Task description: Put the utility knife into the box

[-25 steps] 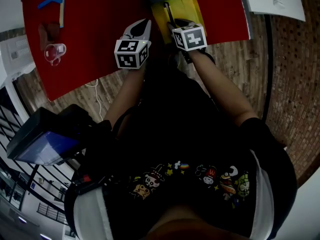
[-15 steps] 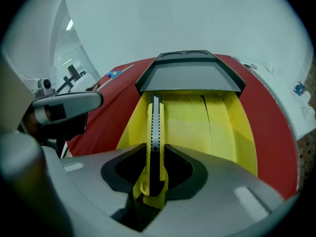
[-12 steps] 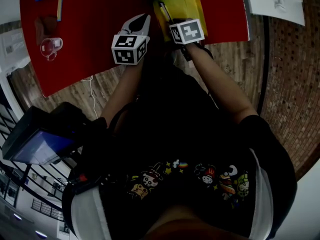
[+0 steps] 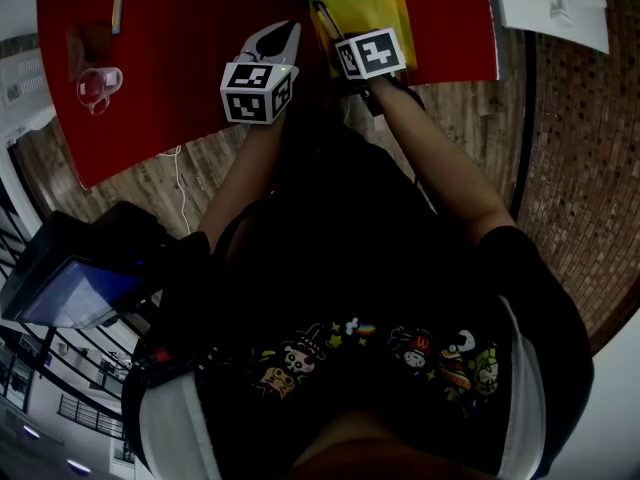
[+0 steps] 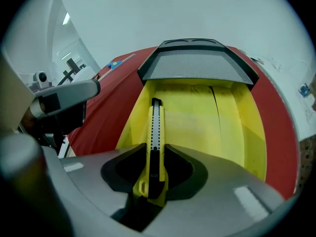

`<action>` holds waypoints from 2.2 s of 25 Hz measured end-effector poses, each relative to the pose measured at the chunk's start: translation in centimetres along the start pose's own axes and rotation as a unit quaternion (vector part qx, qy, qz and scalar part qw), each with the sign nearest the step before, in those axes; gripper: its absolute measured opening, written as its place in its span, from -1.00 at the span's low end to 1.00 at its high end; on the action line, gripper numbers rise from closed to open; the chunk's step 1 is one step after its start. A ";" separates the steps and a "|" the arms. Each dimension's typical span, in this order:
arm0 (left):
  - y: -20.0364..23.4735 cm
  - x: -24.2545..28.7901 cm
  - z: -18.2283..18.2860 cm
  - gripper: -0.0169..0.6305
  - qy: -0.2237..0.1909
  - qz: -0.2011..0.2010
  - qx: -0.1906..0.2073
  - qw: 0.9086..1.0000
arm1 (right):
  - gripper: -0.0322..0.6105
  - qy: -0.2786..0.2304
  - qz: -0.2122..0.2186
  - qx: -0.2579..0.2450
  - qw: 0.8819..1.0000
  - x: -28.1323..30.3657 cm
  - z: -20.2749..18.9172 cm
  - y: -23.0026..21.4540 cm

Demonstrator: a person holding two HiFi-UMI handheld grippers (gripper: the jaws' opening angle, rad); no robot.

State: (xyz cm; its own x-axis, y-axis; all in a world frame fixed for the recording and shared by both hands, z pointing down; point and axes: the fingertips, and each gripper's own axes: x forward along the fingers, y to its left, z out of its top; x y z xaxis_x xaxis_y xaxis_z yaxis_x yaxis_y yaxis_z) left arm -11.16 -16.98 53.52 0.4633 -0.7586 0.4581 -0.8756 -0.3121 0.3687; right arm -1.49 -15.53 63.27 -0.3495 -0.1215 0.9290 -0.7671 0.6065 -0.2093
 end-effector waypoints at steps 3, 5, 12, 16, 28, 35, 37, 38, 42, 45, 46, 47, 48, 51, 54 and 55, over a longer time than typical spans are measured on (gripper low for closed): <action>-0.1 0.0 -0.1 -0.94 0.001 -0.001 0.000 1.000 | -0.46 0.003 -0.008 -0.017 1.000 0.1 -0.1 0.0; -0.1 0.0 -0.2 -0.94 0.001 -0.003 0.000 1.000 | -0.45 0.002 -0.012 -0.021 1.000 0.2 -0.1 0.1; 0.2 -0.3 -0.6 -0.94 0.005 -0.002 0.003 1.000 | -0.31 -0.024 -0.015 -0.022 0.999 0.0 0.1 0.2; 0.2 -0.5 -0.9 -0.94 0.009 -0.003 0.007 1.000 | -0.38 -0.048 -0.009 -0.012 0.999 -0.8 0.7 0.6; -3.9 -0.5 0.5 -0.94 0.012 -0.010 0.052 0.999 | -0.62 -0.165 -0.001 0.015 0.986 -7.5 1.2 0.1; -6.8 -0.5 0.8 -0.94 0.018 -0.014 0.084 0.996 | -0.76 -0.221 -0.006 0.040 0.974 -10.8 0.0 -1.0; -7.3 -0.4 0.8 -0.94 0.019 -0.015 0.091 0.996 | -0.81 -0.233 -0.008 0.049 0.971 -11.4 -0.3 -1.5; -7.4 -0.4 0.8 -0.94 0.019 -0.015 0.094 0.995 | -0.81 -0.238 -0.008 0.053 0.970 -11.5 -0.4 -1.6; -7.8 -0.6 1.0 -0.94 0.022 -0.015 0.106 0.994 | -0.82 -0.256 -0.006 0.059 0.965 -12.6 -0.7 -1.7; -8.2 -0.6 1.6 -0.94 0.022 -0.014 0.113 0.993 | -0.82 -0.267 0.000 0.058 0.962 -13.7 -0.5 -1.7; -8.3 -0.6 1.8 -0.94 0.021 -0.013 0.115 0.993 | -0.83 -0.273 0.001 0.055 0.960 -14.2 -0.4 -1.7; -8.5 -0.6 1.9 -0.94 0.021 -0.012 0.118 0.993 | -0.83 -0.281 0.002 0.049 0.959 -14.7 -0.3 -1.6; -8.7 -0.8 2.0 -0.94 0.020 -0.010 0.120 0.993 | -0.82 -0.290 0.001 0.040 0.956 -15.3 -0.3 -1.5; -9.1 -1.0 2.1 -0.94 0.014 -0.003 0.125 0.992 | -0.83 -0.322 -0.009 0.007 0.947 -16.9 -0.2 -1.5; -8.4 -1.1 2.3 -0.94 0.005 0.007 0.129 0.992 | -0.83 -0.358 -0.019 -0.011 0.933 -17.5 0.6 -1.5; -7.8 -1.3 2.4 -0.94 -0.001 0.012 0.131 0.991 | -0.83 -0.369 -0.022 -0.014 0.929 -17.4 0.9 -1.4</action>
State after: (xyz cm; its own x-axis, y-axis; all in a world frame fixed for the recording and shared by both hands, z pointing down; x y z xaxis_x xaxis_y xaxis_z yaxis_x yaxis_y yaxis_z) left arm -5.23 -14.91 48.13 0.4422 -0.7682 0.4630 -0.8918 -0.4316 0.1357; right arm 5.21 -15.01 47.10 -0.6003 -0.6462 0.4713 -0.7785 0.6072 -0.1590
